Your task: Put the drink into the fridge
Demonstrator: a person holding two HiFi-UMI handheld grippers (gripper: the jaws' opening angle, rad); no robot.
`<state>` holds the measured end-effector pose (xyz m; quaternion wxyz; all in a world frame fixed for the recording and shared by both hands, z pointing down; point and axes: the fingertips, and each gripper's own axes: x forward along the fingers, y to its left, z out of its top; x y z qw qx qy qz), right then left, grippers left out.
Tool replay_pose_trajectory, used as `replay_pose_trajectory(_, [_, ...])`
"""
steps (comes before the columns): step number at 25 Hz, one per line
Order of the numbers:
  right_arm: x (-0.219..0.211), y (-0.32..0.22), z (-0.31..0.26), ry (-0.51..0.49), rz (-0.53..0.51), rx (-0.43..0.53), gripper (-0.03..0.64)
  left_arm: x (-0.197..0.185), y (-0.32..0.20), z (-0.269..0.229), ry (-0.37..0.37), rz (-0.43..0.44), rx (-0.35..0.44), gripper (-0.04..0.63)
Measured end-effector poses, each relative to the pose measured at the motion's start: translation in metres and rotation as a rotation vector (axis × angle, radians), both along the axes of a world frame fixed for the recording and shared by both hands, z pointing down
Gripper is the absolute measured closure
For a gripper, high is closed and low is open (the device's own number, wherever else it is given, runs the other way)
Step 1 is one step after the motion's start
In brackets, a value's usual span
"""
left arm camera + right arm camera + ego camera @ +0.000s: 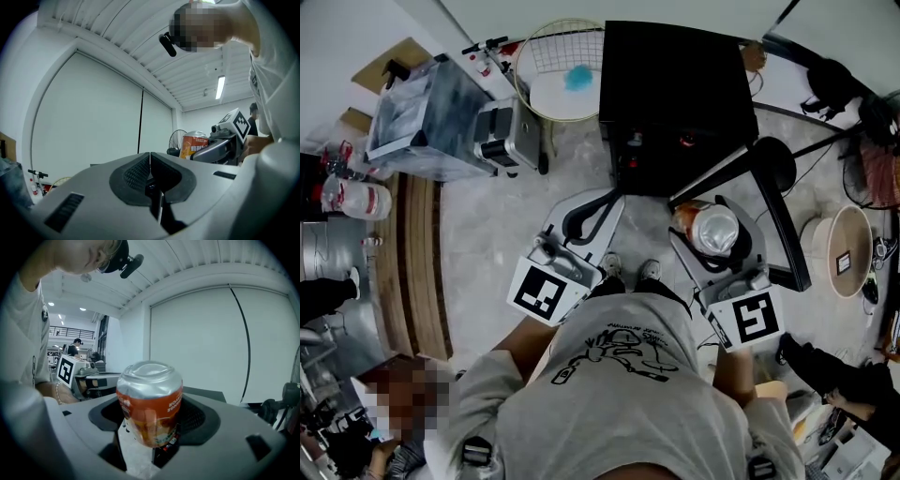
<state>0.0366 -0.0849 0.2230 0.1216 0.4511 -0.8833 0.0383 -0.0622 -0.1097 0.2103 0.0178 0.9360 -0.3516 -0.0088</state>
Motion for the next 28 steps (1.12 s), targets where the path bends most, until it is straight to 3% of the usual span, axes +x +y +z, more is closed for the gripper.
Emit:
replay_pose_trajectory(15, [0.032,-0.021,0.026,0.019,-0.02,-0.045,0.278,0.029,-0.018,0.027,-0.031,-0.027,-0.037,0.574])
replay_pose_trajectory(28, [0.029,-0.039,0.1,0.048,-0.011,-0.106,0.279,0.042,-0.031,0.087,-0.087,0.0,-0.044,0.574])
